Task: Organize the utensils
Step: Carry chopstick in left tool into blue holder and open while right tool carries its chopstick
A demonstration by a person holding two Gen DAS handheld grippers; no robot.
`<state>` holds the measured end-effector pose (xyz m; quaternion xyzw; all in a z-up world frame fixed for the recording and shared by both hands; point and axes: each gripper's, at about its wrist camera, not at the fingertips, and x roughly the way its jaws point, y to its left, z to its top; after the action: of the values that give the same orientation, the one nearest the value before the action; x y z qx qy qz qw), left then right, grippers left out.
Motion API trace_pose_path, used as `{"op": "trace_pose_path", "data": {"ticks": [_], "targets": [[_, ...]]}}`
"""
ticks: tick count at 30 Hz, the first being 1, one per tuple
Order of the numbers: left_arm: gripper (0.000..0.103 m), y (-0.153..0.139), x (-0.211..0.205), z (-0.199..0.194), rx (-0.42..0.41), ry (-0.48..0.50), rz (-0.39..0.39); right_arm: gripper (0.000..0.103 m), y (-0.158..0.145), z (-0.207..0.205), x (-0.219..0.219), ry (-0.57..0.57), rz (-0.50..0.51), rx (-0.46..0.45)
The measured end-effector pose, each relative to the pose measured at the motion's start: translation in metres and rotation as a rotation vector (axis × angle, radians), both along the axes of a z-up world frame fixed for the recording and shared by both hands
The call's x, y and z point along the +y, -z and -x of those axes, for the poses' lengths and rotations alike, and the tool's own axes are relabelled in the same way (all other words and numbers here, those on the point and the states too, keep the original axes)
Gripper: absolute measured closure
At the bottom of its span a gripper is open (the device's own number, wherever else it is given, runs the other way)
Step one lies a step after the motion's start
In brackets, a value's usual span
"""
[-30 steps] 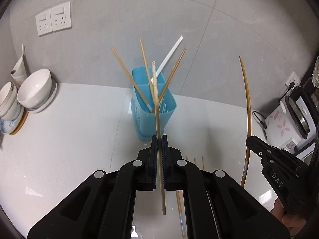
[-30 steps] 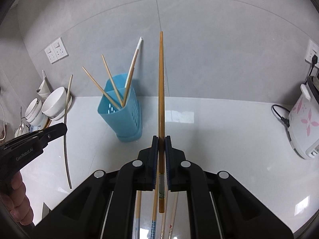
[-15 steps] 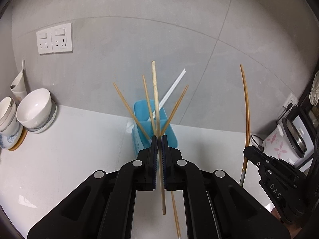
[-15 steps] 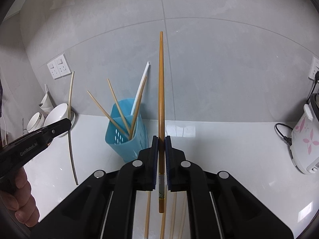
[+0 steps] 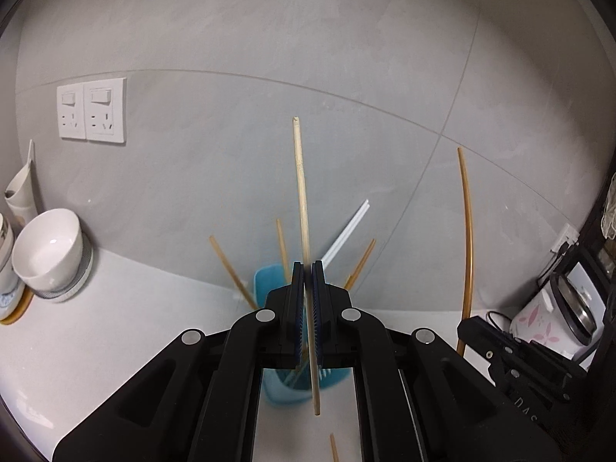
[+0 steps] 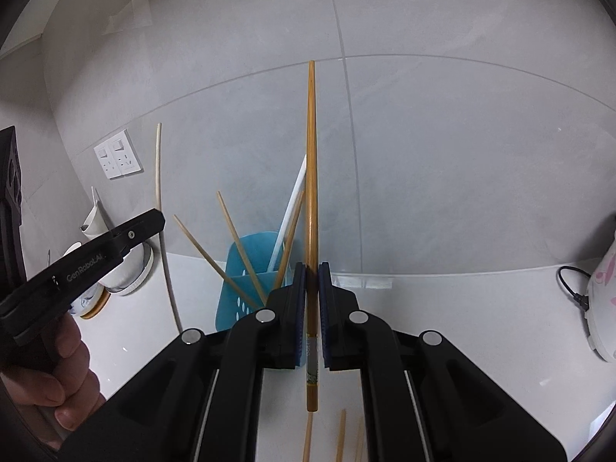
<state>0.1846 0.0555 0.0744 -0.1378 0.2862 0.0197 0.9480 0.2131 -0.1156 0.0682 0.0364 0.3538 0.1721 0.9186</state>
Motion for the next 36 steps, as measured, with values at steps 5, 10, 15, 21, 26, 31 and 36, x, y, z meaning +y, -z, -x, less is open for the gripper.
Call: {"op": "trace_pose_path", "data": {"ticks": [5,10,15,21,26,31,36], "targets": [[0.099,0.017,0.000,-0.019,-0.033,0.004,0.003,0.097,0.011,-0.016,0.006,-0.003,-0.013,0.014],[0.099,0.038,-0.005,-0.032,-0.059,0.026,-0.010,0.097,0.022,-0.025,0.008,-0.010,-0.021,0.019],[0.099,0.057,-0.009,-0.040,-0.042,0.027,-0.020,0.097,0.033,-0.033,0.009,-0.011,-0.020,0.040],[0.099,0.072,-0.015,-0.044,-0.005,0.038,-0.035,0.097,0.040,-0.035,0.010,-0.009,-0.011,0.054],[0.099,0.079,-0.012,-0.043,0.015,0.044,-0.038,0.097,0.042,-0.035,0.009,-0.008,-0.010,0.064],[0.093,0.076,-0.011,-0.040,0.053,0.051,-0.047,0.097,0.040,-0.033,0.010,-0.017,-0.004,0.063],[0.066,0.071,-0.005,-0.027,0.113,0.017,-0.054,0.097,0.036,-0.032,0.014,-0.034,-0.007,0.054]]}}
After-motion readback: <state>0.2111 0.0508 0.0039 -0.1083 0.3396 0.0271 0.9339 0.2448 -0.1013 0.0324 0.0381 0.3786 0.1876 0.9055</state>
